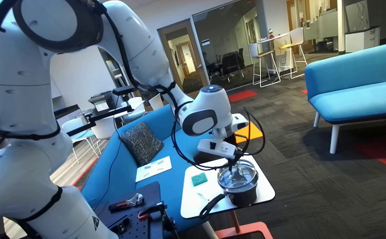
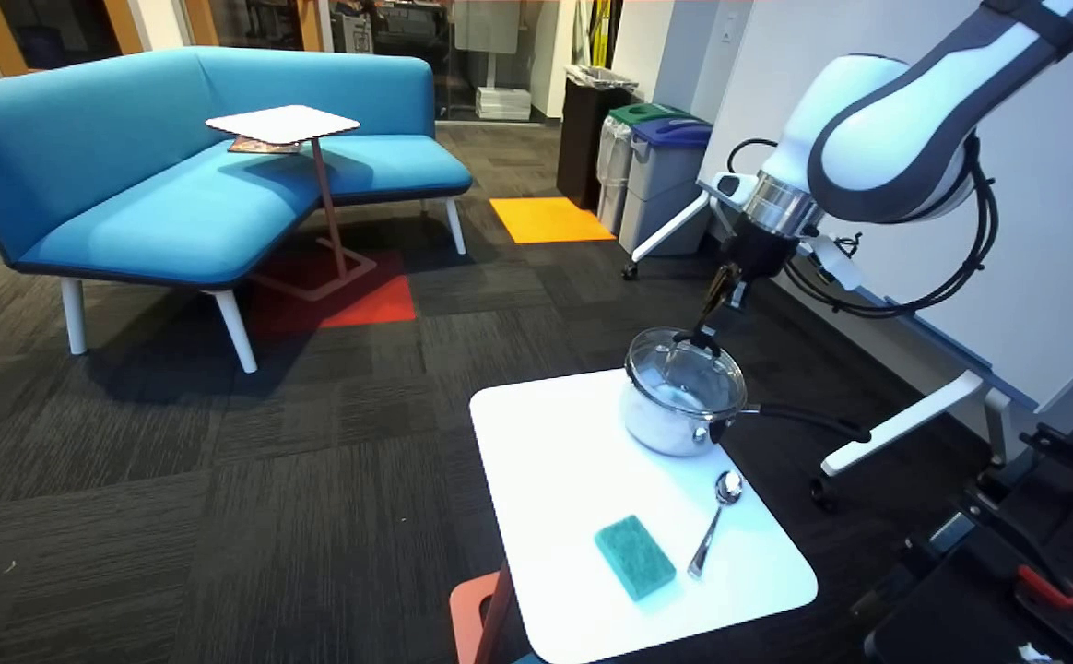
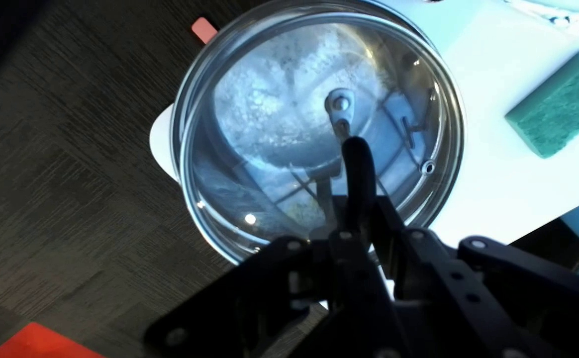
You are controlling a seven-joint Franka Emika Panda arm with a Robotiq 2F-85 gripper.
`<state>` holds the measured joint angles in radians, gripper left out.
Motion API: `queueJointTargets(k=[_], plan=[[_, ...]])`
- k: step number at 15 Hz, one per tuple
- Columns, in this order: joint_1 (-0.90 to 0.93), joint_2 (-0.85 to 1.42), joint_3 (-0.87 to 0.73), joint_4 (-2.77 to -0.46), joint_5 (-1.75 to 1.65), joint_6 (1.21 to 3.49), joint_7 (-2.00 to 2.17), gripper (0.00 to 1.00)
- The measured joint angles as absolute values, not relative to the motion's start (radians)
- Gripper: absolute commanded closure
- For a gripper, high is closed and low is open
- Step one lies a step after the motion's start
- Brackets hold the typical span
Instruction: Pick up the lid and close the pot
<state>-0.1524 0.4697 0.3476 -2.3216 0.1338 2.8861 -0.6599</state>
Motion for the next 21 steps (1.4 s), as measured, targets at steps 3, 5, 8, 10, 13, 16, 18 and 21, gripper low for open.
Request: queueJointTargets(k=[3,5,8,10,13,16,18,21], plan=[[-0.153,0.473,0.346,-2.321,0.133,2.885,-0.659,0.96],[-0.153,0.479,0.345,-2.318,0.131,2.885,-0.659,0.96],[-0.153,0.494,0.342,-2.307,0.128,2.879,-0.659,0.96],[-0.153,0.503,0.341,-2.295,0.125,2.872,-0.655,0.96],[-0.152,0.513,0.337,-2.276,0.116,2.849,-0.636,0.59],[-0.151,0.514,0.334,-2.257,0.111,2.823,-0.62,0.38],[-0.149,0.514,0.333,-2.242,0.109,2.806,-0.616,0.24],[-0.144,0.514,0.329,-2.229,0.099,2.793,-0.596,0.02]])
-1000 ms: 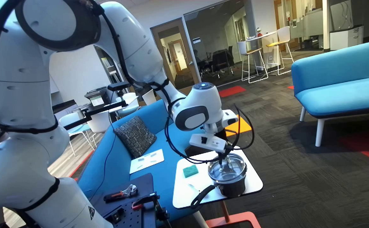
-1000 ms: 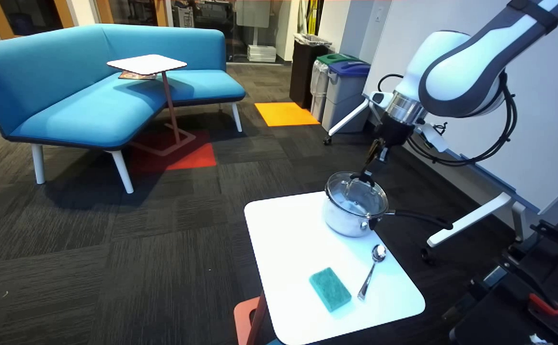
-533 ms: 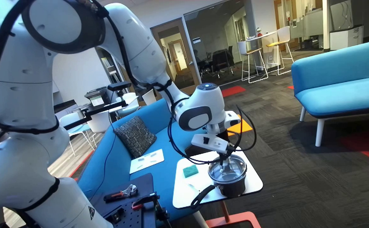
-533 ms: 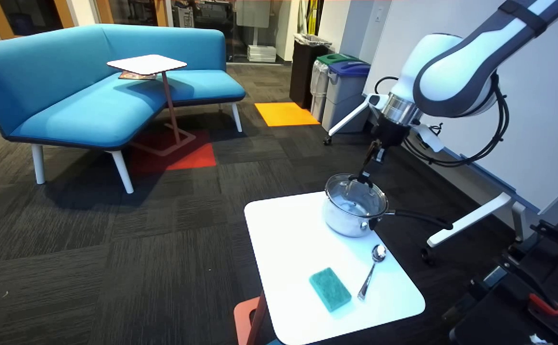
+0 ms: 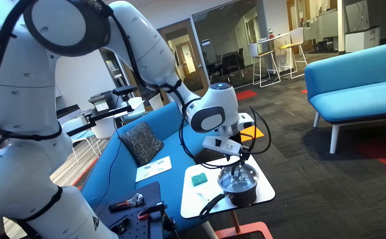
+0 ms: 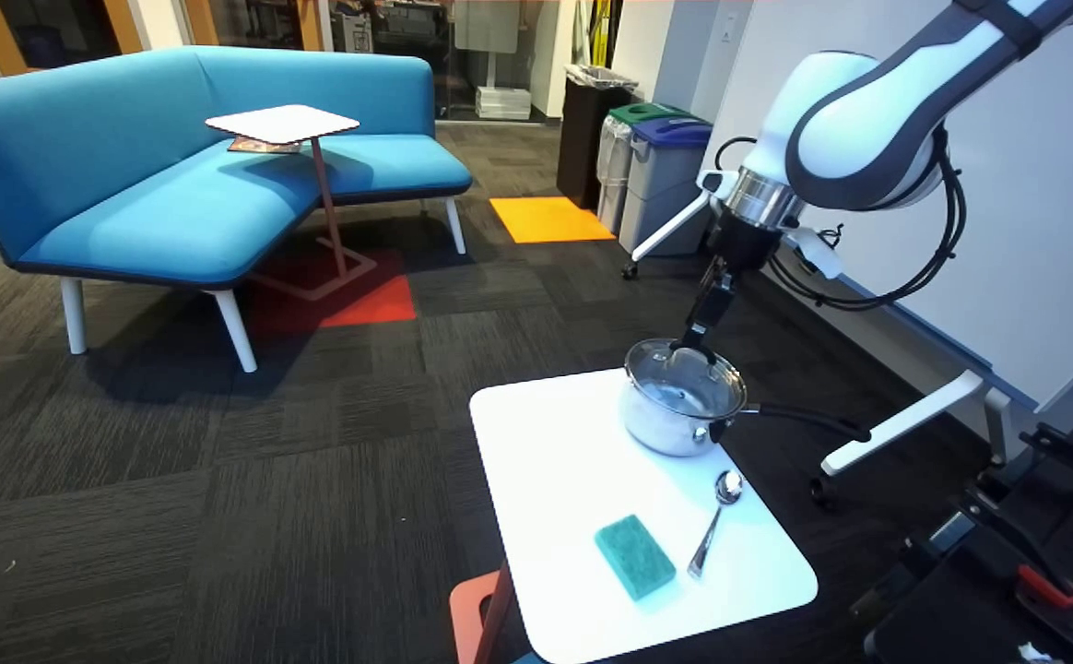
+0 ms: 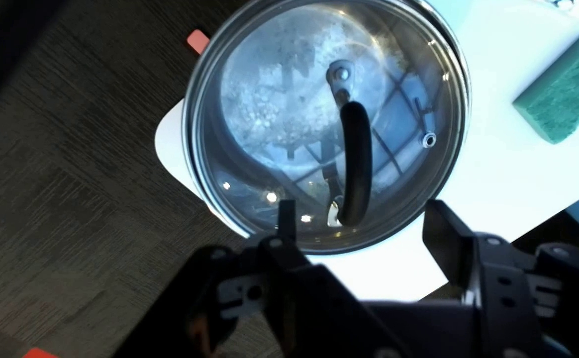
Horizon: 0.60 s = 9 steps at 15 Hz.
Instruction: Pick up the lid and close the pot
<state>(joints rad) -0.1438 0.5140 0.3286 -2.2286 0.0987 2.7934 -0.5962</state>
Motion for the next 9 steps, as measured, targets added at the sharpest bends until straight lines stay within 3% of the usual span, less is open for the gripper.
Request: queueJointTargets(k=[9], plan=[[0.026,0.352,0.249,-2.304,-0.066,2.673,-0.363,0.0]])
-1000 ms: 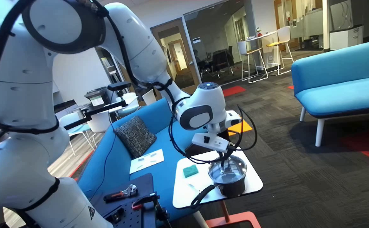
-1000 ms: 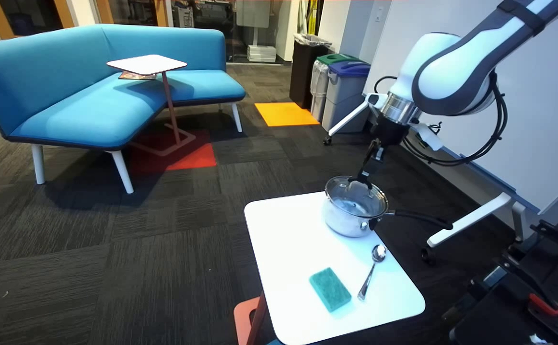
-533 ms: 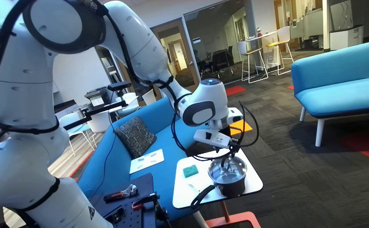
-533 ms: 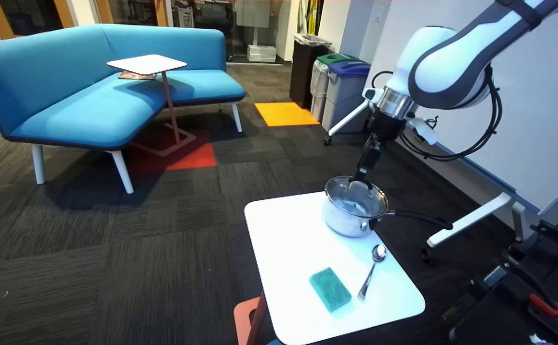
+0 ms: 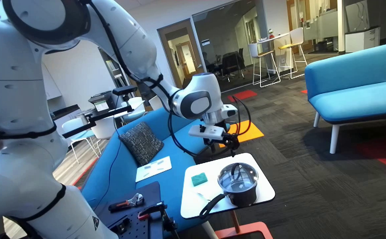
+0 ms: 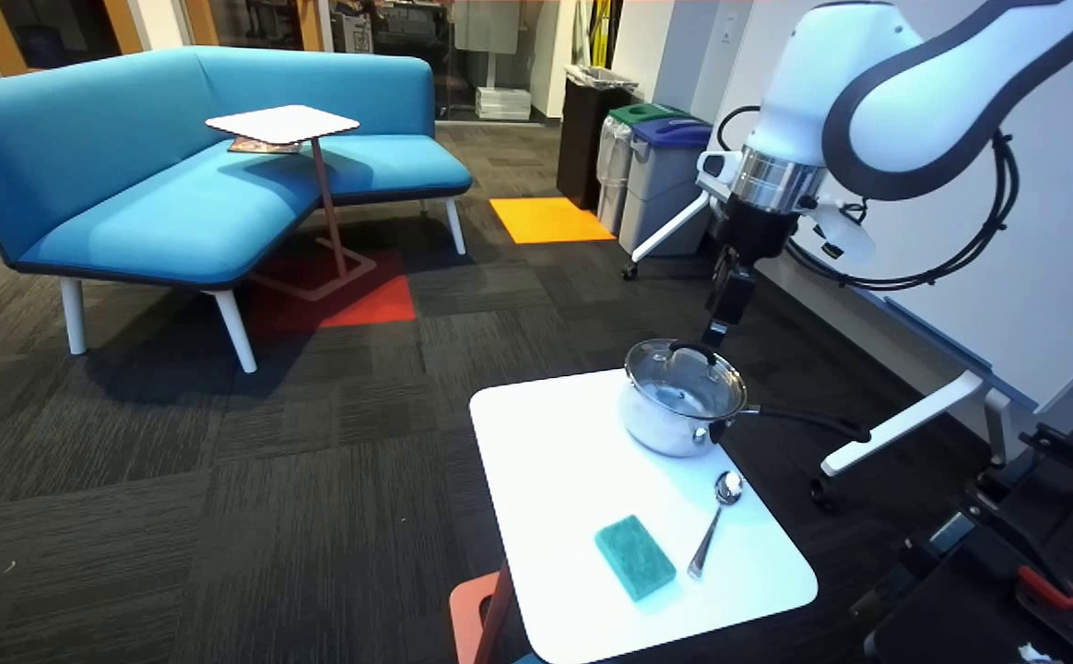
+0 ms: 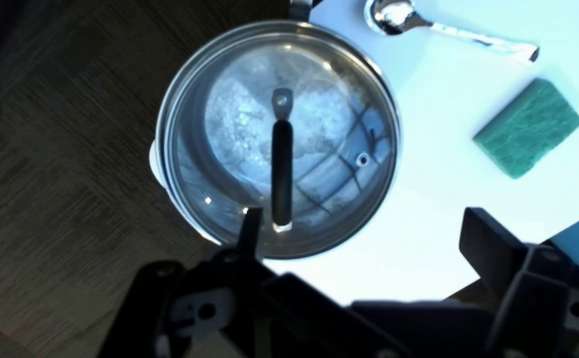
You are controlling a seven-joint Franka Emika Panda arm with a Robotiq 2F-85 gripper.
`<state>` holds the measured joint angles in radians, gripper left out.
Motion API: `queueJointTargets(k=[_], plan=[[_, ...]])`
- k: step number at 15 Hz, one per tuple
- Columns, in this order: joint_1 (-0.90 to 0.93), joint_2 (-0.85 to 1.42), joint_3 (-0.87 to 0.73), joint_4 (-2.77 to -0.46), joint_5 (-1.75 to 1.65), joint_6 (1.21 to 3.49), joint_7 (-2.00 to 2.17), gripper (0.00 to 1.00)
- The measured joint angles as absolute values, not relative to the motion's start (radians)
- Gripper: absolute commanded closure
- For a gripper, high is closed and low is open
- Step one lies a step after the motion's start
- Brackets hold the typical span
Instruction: Pick up the lid and close the pot
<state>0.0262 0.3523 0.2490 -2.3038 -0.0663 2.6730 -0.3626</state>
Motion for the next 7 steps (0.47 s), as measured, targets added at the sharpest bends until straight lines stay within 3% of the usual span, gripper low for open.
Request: queueJointTargets(k=[7], plan=[[0.2,0.096,0.247,-2.38,-0.156,2.351,-0.189,0.0]])
